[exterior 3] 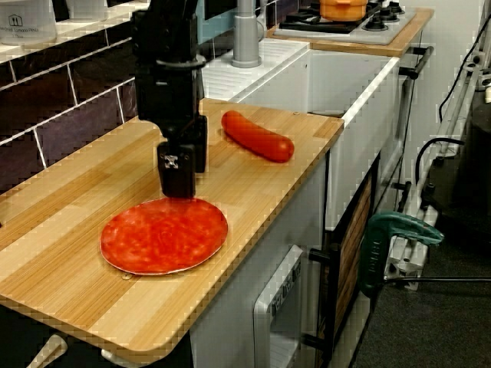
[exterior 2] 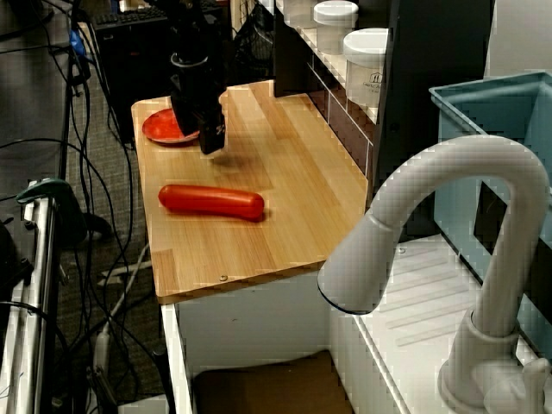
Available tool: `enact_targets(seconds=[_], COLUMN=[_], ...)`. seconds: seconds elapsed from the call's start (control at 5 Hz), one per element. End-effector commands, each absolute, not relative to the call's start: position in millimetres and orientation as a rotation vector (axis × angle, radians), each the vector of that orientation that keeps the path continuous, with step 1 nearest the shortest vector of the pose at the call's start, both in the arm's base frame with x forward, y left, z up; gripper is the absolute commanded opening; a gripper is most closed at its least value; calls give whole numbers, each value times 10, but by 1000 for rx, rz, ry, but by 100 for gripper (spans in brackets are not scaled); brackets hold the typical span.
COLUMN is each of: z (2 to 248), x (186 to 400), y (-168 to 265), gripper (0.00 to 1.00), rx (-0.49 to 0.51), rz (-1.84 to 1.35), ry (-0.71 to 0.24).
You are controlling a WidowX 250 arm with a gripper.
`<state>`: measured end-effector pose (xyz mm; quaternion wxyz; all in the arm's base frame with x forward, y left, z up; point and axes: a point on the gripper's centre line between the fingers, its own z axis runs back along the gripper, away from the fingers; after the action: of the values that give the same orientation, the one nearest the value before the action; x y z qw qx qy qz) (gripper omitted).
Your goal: Put the object on the plate
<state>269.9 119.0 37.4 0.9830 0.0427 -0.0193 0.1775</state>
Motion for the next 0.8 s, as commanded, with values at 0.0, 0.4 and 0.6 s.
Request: enact_targets(seconds=[0.0,0.4,0.6], z=[1126,1005,940], x=[2553,2405,2301], y=[935,688,493], gripper=[100,100,100], rx=[35,-101,-116], rz=[127,-132,-204], ry=[-101,-137,-141])
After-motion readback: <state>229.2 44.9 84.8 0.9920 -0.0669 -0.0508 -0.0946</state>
